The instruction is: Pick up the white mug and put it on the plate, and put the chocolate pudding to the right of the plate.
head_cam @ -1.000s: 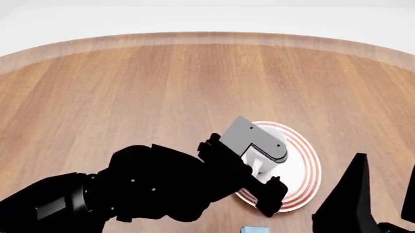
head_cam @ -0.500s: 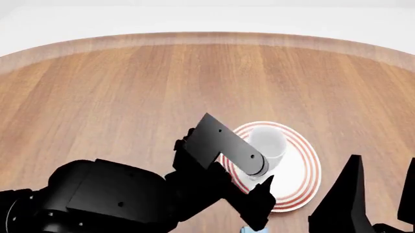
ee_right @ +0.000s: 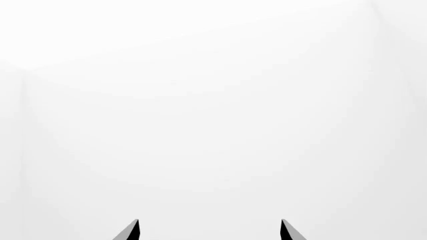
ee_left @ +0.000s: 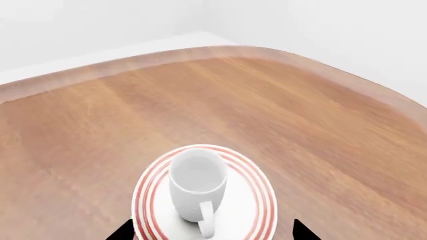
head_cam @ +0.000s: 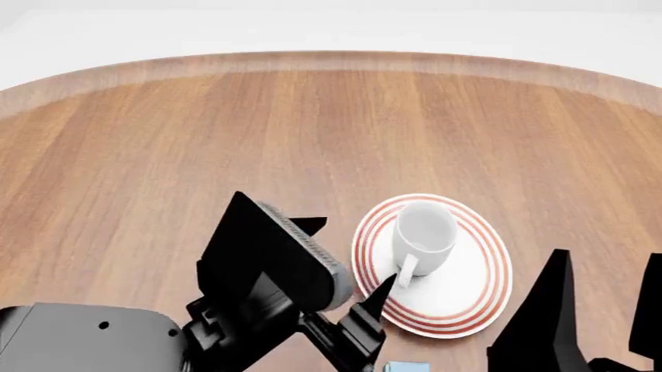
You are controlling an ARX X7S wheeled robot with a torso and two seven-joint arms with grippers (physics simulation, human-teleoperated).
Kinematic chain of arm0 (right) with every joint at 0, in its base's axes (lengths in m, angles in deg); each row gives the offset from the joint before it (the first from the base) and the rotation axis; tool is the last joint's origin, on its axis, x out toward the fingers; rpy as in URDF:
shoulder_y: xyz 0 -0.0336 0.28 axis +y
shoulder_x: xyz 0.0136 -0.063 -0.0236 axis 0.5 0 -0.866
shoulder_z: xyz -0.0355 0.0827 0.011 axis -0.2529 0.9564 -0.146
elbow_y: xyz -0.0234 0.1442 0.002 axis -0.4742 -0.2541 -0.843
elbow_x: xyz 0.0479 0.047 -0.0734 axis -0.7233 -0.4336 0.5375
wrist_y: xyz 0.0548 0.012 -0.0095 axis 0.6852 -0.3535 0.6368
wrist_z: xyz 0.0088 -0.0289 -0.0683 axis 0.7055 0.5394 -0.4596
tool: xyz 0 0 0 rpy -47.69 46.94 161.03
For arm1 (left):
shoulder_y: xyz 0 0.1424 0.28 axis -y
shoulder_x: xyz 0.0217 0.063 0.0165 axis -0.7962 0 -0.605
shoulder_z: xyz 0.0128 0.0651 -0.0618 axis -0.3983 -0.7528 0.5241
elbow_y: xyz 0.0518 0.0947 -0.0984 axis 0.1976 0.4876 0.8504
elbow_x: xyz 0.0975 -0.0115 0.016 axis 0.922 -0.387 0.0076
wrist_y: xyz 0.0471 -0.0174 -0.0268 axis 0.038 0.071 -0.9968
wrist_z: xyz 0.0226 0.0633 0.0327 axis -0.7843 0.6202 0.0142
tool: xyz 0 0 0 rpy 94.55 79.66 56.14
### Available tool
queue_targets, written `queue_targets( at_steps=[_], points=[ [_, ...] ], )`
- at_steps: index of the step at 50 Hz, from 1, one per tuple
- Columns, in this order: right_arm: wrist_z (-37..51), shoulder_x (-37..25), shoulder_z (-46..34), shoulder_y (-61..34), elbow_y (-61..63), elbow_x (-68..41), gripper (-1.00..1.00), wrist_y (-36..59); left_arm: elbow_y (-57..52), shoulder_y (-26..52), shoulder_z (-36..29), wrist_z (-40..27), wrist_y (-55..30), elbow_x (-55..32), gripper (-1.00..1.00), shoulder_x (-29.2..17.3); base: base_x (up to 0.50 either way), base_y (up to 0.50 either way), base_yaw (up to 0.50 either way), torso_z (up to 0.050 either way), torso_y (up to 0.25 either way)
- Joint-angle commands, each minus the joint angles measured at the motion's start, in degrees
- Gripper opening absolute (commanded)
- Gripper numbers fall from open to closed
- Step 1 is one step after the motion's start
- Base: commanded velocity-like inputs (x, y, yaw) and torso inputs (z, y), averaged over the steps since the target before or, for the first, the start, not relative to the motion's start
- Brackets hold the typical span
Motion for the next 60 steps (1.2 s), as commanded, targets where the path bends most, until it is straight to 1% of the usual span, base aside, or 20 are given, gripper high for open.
queue_targets(
  at_steps=[1,6,10,11,13,14,17,21,22,23,24,25,30,32,34,39,44,48,52,60],
  points=[
    [-1.42,1.02,0.59,0.11,0.66,1.79,1.0,0.31,-3.57,-6.28,4.29,5.02,4.05,5.09,1.0,-6.18,0.0,0.0,0.0,0.0,0.0],
    [-1.42,1.0,0.38,0.04,0.64,1.96,1.0,0.43,-4.65,-8.76,5.81,6.27,6.82,5.96,1.0,-9.08,0.0,0.0,0.0,0.0,0.0],
    [-1.42,1.03,0.13,-0.06,0.59,2.18,1.0,0.59,-6.19,-11.47,7.3,6.0,9.23,10.87,1.0,-12.17,0.0,0.0,0.0,0.0,0.0],
    [-1.41,1.05,0.07,-0.13,0.59,2.25,1.0,0.67,-6.24,-12.92,7.85,6.22,10.53,13.41,1.0,-13.42,0.0,0.0,0.0,0.0,0.0],
    [-1.43,1.12,-0.17,-0.21,0.67,2.52,1.0,0.84,-5.55,-14.91,8.66,7.07,12.76,14.4,1.0,-15.13,0.0,0.0,0.0,0.0,0.0],
    [-1.41,1.11,-0.18,-0.21,0.67,2.53,1.0,0.84,-5.55,-14.99,8.68,7.14,12.82,14.46,1.0,-15.19,0.0,0.0,0.0,0.0,0.0],
    [-1.48,1.21,-0.64,-0.36,0.73,2.94,1.0,1.15,-5.47,-19.16,10.09,8.54,17.94,18.08,1.0,-17.4,0.0,0.0,0.0,0.0,0.0],
    [-1.49,1.16,-1.13,-0.4,1.33,3.45,1.0,1.86,-5.18,-21.73,10.46,8.02,19.9,21.1,1.0,-19.08,0.0,0.0,0.0,0.0,0.0],
    [-1.51,1.19,-1.22,-0.42,1.35,3.55,1.0,1.85,-4.84,-23.5,11.17,7.77,22.59,22.7,1.0,-19.21,0.0,0.0,0.0,0.0,0.0],
    [-1.54,1.22,-1.41,-0.64,1.3,3.71,1.0,2.14,-4.33,-26.07,12.09,5.26,25.44,26.39,1.0,-19.68,0.0,0.0,0.0,0.0,0.0],
    [-1.5,1.22,-1.45,-0.73,1.29,3.7,1.0,2.27,-4.35,-25.65,11.61,5.08,23.97,26.76,1.0,-19.87,0.0,0.0,0.0,0.0,0.0],
    [-1.42,1.28,-1.65,-0.79,1.68,3.99,1.0,2.72,-3.56,-26.91,11.8,5.69,25.64,27.07,1.0,-20.07,0.0,0.0,0.0,0.0,0.0],
    [-1.51,1.36,-2.25,-1.0,1.77,4.67,1.0,3.24,-2.37,-29.93,12.57,4.32,28.92,30.69,1.0,-21.11,0.0,0.0,0.0,0.0,0.0],
    [-1.52,1.36,-2.42,-1.05,1.79,4.86,1.0,3.45,-2.31,-30.77,12.42,2.09,28.51,33.61,1.0,-21.23,0.0,0.0,0.0,0.0,0.0],
    [-1.55,1.34,-2.54,-1.07,1.72,4.91,1.0,3.45,-1.96,-31.56,12.54,2.73,29.81,33.64,1.0,-21.4,0.0,0.0,0.0,0.0,0.0],
    [-1.44,1.21,-2.66,-0.94,2.18,5.3,1.0,3.84,-1.0,-32.71,12.5,1.09,30.04,36.23,1.0,-21.54,0.0,0.0,0.0,0.0,0.0],
    [-1.04,1.24,-2.91,-0.58,3.1,5.99,1.0,5.09,-0.68,-33.22,12.83,0.39,30.75,36.66,1.0,-21.65,0.0,0.0,0.0,0.0,0.0],
    [-0.2,1.19,-3.12,0.63,5.99,7.56,1.0,7.95,-1.6,-33.3,13.24,-0.4,30.83,36.3,1.0,-22.41,0.0,0.0,0.0,0.0,0.0],
    [0.62,1.31,-4.79,1.18,8.4,7.24,1.0,13.49,-2.26,-33.54,13.7,-0.92,31.32,35.93,1.0,-23.23,0.0,0.0,0.0,0.0,0.0],
    [1.49,1.08,-6.71,1.38,13.15,8.57,1.0,20.99,-1.92,-33.56,13.8,-0.85,31.48,35.61,1.0,-23.04,0.0,0.0,0.0,0.0,0.0]
  ],
)
